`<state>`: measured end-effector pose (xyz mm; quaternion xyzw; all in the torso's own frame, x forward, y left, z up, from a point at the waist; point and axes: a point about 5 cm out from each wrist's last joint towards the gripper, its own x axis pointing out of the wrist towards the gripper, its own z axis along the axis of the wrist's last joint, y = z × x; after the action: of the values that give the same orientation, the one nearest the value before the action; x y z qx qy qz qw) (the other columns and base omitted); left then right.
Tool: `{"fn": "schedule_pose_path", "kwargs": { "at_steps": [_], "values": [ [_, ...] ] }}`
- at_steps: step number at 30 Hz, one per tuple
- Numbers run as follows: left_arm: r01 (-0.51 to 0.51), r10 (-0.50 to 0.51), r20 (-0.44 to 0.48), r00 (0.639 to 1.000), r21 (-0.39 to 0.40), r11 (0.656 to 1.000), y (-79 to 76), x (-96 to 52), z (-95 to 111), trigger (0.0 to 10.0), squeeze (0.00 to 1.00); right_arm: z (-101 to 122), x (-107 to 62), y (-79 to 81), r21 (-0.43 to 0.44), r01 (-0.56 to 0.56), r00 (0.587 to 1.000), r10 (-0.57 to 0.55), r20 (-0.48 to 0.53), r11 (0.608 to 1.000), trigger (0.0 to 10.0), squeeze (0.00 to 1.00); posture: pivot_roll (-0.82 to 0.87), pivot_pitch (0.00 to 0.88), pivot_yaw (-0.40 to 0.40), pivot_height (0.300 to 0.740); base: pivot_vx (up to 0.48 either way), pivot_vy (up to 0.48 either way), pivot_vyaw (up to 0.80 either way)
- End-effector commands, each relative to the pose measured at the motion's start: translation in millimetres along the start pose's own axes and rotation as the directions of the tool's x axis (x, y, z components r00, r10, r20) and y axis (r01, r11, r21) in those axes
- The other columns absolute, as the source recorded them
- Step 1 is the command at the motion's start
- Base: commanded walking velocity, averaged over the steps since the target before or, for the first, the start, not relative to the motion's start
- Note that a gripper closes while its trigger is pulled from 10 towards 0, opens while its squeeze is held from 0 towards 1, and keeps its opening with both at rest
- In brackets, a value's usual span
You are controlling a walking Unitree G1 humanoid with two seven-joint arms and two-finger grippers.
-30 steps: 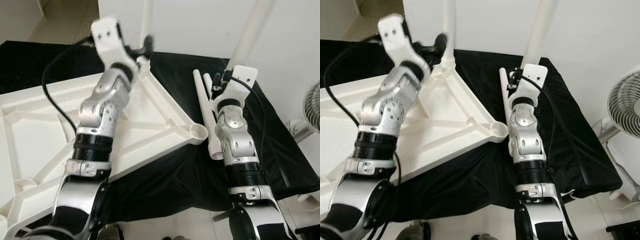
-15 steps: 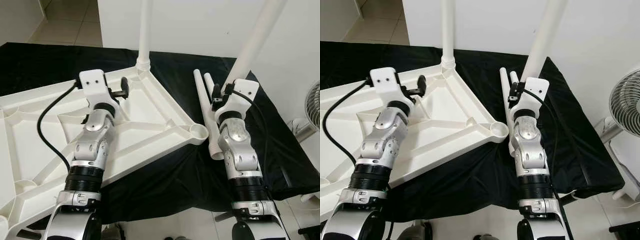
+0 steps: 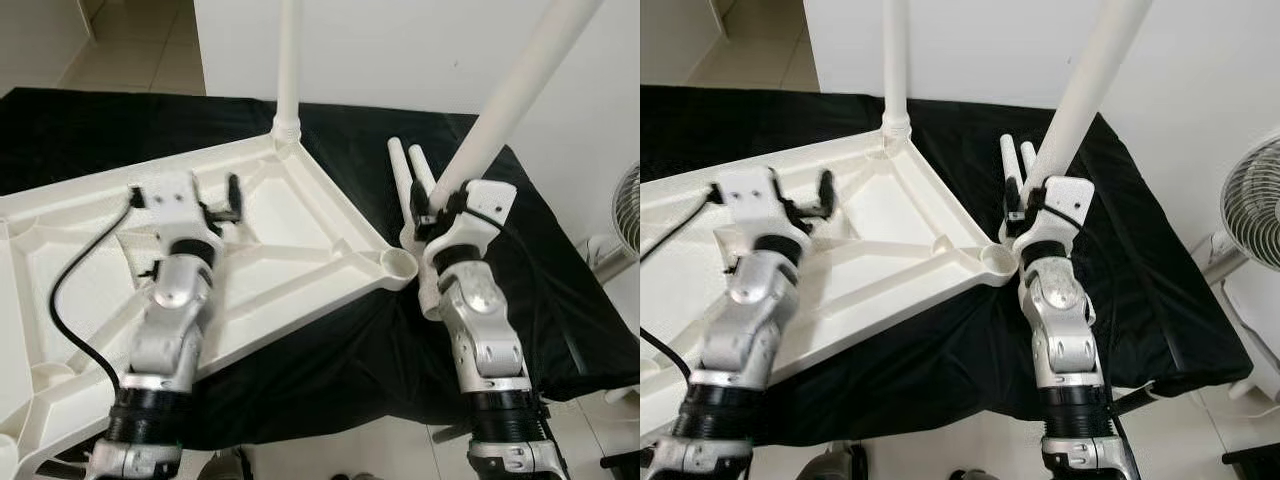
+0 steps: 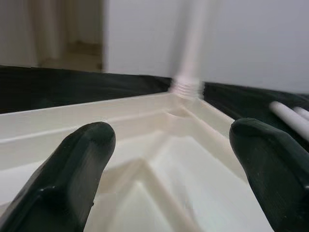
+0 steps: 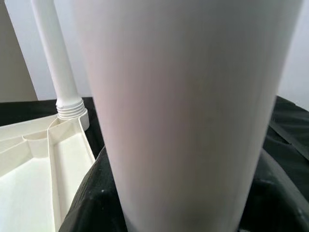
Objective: Building children table
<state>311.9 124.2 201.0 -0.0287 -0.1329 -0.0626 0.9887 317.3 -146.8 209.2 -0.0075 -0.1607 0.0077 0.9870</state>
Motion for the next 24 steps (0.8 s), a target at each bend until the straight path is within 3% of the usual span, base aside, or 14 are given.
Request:
{"fn": "schedule_pose_path", "kwargs": {
  "at_steps": [1, 3, 4, 6, 7, 9, 10, 12, 24],
  "values": [
    [0.302, -0.302, -0.001, 0.953, 0.015, 0.953, -22.2, -7.3, 1, 10.0, 0.0, 1, -1.0, -1.0, 0.0, -0.008, 1.0, 0.008, 0.013, 1.0, 10.0, 0.0, 0.07, 0.119, -0.05, 0.74, 0.0, 0.0, 0.0],
    [0.444, -0.444, -0.028, 0.896, 0.02, 0.896, -32.3, -15.4, -1, 10.0, 0.0, 0, 0.5, -1.9, -0.004, -0.017, 1.0, 0.017, 0.011, 1.0, 10.0, 0.0, 0.07, 0.119, -0.05, 0.74, 0.0, 0.0, 0.0],
    [0.444, -0.444, -0.028, 0.896, 0.02, 0.896, -32.3, -15.4, -1, 10.0, 0.0, 0, 0.5, -1.9, -0.004, -0.017, 1.0, 0.017, 0.011, 1.0, 10.0, 0.0, 0.07, 0.119, -0.05, 0.74, 0.0, 0.0, 0.0],
    [0.523, -0.52, -0.073, 0.851, 0.044, 0.851, -35.4, -20.9, -5, 10.0, 0.0, 0, 2.3, -3.0, -0.008, -0.021, 1.0, 0.021, 0.01, 1.0, 10.0, 0.0, 0.07, 0.123, -0.05, 0.74, 0.0, 0.0, 0.0],
    [0.523, -0.52, -0.073, 0.851, 0.044, 0.851, -35.4, -20.9, -5, 10.0, 0.0, 0, 2.3, -3.0, -0.008, -0.021, 1.0, 0.021, 0.01, 1.0, 10.0, 0.0, 0.07, 0.123, -0.05, 0.74, 0.0, 0.0, 0.0],
    [0.628, -0.621, -0.126, 0.774, 0.03, 0.777, -42.0, -31.4, -10, 10.0, 0.0, -1, 5.0, -2.1, -0.015, -0.04, 0.999, 0.04, 0.009, 0.999, 10.0, 0.0, 0.08, 0.121, -0.051, 0.74, 0.0, 0.0, 0.0],
    [0.628, -0.621, -0.126, 0.774, 0.03, 0.777, -42.0, -31.4, -10, 10.0, 0.0, -1, 5.0, -2.1, -0.015, -0.04, 0.999, 0.04, 0.009, 0.999, 10.0, 0.0, 0.08, 0.121, -0.051, 0.74, 0.0, 0.0, 0.0],
    [0.691, -0.68, -0.152, 0.717, 0.032, 0.722, -45.5, -39.0, -11, 10.0, 0.0, -1, 7.7, -0.9, -0.018, -0.054, 0.999, 0.054, 0.009, 0.998, 10.0, 0.0, 0.08, 0.121, -0.051, 0.74, 0.0, 0.0, 0.0],
    [0.717, -0.704, -0.174, 0.688, 0.018, 0.696, -47.5, -40.2, -9, 10.0, 0.0, -9, 15.2, 8.4, 0.007, -0.109, 0.994, 0.11, -0.025, 0.994, 10.0, 0.0, 0.08, 0.119, -0.059, 0.74, 0.0, 0.0, 0.0]
  ]
}}
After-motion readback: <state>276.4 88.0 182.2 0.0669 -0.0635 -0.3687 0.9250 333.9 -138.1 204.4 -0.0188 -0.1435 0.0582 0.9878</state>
